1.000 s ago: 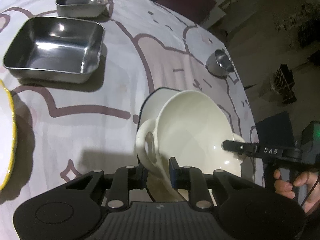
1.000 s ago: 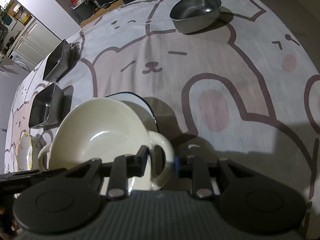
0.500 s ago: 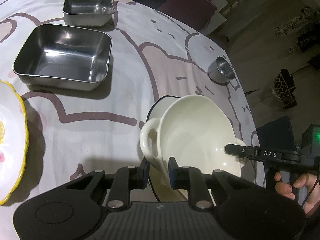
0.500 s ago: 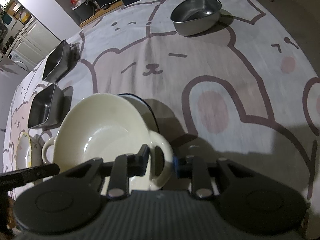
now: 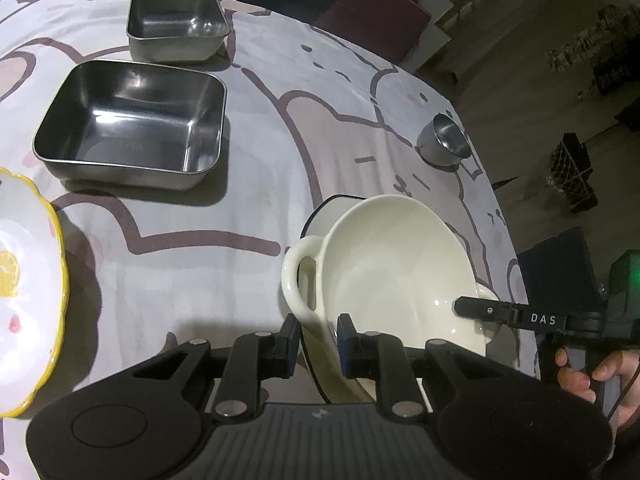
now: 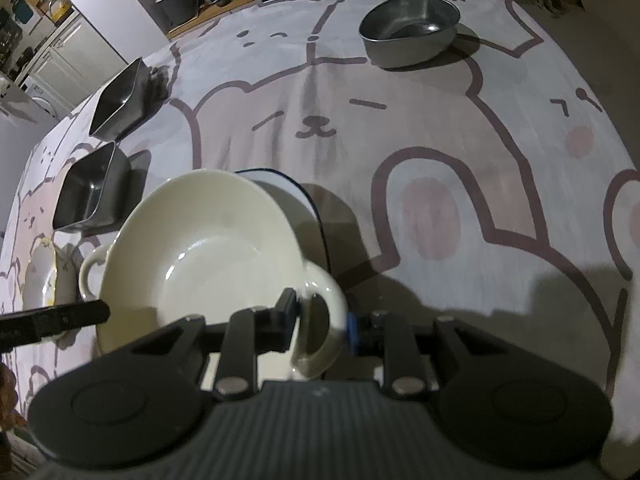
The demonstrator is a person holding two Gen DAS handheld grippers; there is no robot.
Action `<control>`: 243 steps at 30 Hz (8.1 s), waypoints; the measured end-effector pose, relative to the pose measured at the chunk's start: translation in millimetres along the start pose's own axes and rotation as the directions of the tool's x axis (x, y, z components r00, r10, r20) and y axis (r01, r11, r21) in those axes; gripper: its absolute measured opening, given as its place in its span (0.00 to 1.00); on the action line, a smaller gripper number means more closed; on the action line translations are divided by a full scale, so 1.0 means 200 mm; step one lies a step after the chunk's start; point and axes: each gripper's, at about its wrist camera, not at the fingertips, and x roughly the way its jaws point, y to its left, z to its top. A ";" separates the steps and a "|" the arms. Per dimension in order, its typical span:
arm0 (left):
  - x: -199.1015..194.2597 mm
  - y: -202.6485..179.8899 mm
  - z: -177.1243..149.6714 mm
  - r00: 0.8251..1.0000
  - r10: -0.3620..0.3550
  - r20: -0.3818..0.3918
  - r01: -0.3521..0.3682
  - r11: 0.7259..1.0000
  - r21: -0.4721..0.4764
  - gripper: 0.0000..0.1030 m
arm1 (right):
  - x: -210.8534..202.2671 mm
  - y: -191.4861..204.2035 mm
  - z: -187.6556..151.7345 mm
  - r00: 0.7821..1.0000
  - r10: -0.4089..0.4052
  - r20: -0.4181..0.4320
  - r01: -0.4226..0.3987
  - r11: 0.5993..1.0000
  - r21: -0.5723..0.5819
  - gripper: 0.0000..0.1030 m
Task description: Organize plates and bowls
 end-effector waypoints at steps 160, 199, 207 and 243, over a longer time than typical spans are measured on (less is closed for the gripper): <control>-0.63 0.13 -0.04 0.920 0.225 0.321 -0.249 0.968 0.033 0.09 | -0.18 0.95 -0.04 0.968 0.214 0.132 -0.182 0.959 -0.215 0.09; 0.06 -0.29 0.01 0.980 0.192 0.059 -0.200 0.962 0.184 0.11 | -0.07 0.15 -0.01 0.997 0.015 0.073 -0.014 1.000 -0.012 0.10; 0.10 -0.32 0.00 0.977 0.211 0.039 -0.214 0.949 0.231 0.12 | -0.03 0.16 0.00 0.999 -0.018 0.041 0.019 1.000 -0.021 0.12; 0.15 -0.34 -0.03 0.978 0.209 0.013 -0.202 0.926 0.320 0.14 | 0.03 0.05 0.02 1.000 -0.003 -0.031 0.007 0.992 0.128 0.17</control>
